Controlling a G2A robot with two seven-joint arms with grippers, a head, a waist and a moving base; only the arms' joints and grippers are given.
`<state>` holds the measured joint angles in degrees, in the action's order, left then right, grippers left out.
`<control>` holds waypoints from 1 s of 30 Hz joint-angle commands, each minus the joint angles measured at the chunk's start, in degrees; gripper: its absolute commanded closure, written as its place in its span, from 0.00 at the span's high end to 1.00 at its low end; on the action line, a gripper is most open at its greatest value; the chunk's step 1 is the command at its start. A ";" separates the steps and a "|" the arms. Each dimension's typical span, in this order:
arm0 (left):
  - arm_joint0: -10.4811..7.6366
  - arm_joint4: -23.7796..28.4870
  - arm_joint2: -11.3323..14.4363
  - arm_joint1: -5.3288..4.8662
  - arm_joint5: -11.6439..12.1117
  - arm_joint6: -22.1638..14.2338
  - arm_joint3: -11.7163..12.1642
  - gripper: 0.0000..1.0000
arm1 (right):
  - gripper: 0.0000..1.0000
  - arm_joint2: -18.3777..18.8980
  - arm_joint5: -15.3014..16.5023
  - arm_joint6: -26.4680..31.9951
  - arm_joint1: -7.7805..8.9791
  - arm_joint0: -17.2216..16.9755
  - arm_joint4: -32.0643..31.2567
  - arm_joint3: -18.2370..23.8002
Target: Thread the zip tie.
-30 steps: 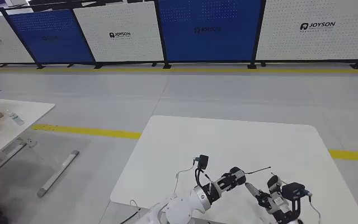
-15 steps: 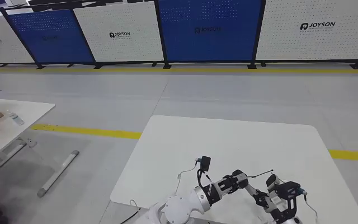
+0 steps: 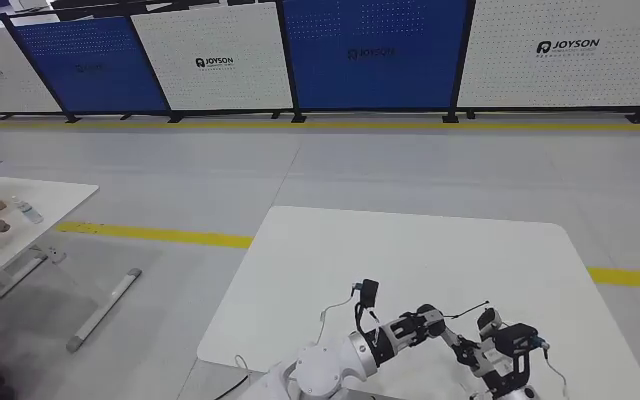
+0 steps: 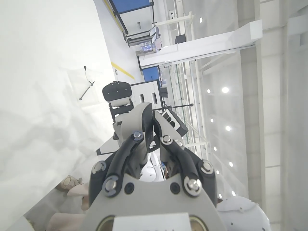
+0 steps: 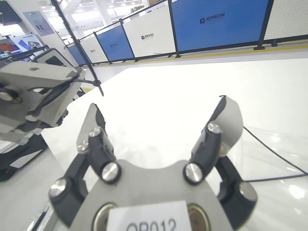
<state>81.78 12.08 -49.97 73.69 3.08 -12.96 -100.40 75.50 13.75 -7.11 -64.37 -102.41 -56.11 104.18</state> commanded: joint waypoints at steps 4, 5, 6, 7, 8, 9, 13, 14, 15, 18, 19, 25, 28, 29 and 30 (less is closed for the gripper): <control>-0.58 -0.27 0.50 0.24 -0.25 1.89 0.65 0.00 | 0.55 -0.09 0.47 0.07 -0.11 0.02 0.10 -0.36; -0.69 -0.23 0.57 0.27 -0.29 2.02 0.78 0.00 | 0.49 -0.16 0.66 0.34 -0.12 0.09 0.08 -0.43; -0.82 -0.23 0.62 0.31 -0.37 2.24 0.94 0.00 | 0.45 -0.24 1.14 0.77 -0.13 0.20 0.17 -0.52; -0.91 -0.28 0.68 0.33 -0.45 2.38 1.02 0.00 | 0.41 -0.24 1.60 1.11 -0.12 0.28 0.31 -0.60; -0.98 -0.29 0.76 0.36 -0.51 2.45 1.10 0.00 | 0.36 -0.20 2.04 1.41 -0.11 0.36 0.45 -0.66; -1.10 -0.28 0.89 0.40 -0.60 2.52 1.22 0.00 | 0.35 -0.13 2.55 1.73 -0.10 0.43 0.63 -0.70; -1.48 -0.42 1.46 0.53 -0.92 2.50 1.46 0.00 | 0.34 0.03 3.54 2.65 -0.08 0.50 0.74 -0.42; -1.56 -0.48 1.58 0.56 -0.98 2.51 1.48 0.00 | 0.34 0.01 3.68 2.87 -0.08 0.52 0.65 -0.28; -1.64 -0.56 1.69 0.58 -1.04 2.52 1.50 0.00 | 0.33 -0.02 3.79 3.00 -0.08 0.54 0.59 -0.15; -1.87 -1.00 2.01 0.63 -1.32 2.48 1.59 0.00 | 0.35 -0.02 4.35 3.29 -0.09 0.51 0.48 0.29; -1.92 -1.07 2.09 0.65 -1.40 2.52 1.63 0.00 | 0.36 0.03 4.51 3.34 -0.08 0.46 0.41 0.51; -2.19 -1.36 2.29 0.72 -1.74 2.74 1.93 0.00 | 0.36 0.28 5.16 3.27 -0.08 0.13 0.24 1.17; -2.31 -1.56 2.48 0.76 -1.89 2.78 2.04 0.00 | 0.33 0.41 5.29 3.14 -0.11 0.10 0.46 1.21; -2.36 -1.63 2.57 0.78 -1.93 2.80 2.09 0.00 | 0.32 0.45 5.32 3.14 -0.12 0.10 0.53 1.21; -2.40 -1.68 2.64 0.79 -1.95 2.81 2.13 0.00 | 0.31 0.47 5.35 3.13 -0.13 0.11 0.56 1.20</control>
<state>79.42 10.45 -47.41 74.47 1.15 -10.16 -98.31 75.95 19.08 -3.98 -64.49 -102.31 -55.58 105.39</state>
